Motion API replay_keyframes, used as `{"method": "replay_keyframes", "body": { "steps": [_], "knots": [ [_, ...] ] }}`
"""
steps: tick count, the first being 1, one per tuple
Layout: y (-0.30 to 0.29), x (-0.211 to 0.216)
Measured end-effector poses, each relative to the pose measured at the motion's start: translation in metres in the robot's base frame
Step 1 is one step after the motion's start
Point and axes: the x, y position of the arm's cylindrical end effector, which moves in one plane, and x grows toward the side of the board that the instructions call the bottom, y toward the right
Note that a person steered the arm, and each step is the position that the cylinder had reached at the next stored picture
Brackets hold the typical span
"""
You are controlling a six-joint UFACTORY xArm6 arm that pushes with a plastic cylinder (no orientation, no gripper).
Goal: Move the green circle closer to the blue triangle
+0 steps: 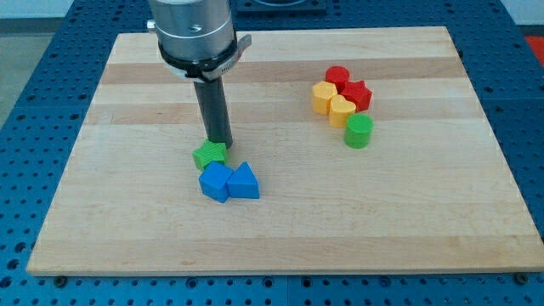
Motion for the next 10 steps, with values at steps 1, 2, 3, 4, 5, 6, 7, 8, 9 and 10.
{"method": "replay_keyframes", "body": {
  "steps": [1,2,3,4,5,6,7,8,9,10],
  "knots": [
    [0.0,0.002],
    [0.009,0.001],
    [0.041,0.001],
    [0.073,0.018],
    [0.11,0.043],
    [0.164,0.043],
    [0.209,0.031],
    [0.234,0.007],
    [0.236,-0.02],
    [0.234,-0.029]
  ]
}}
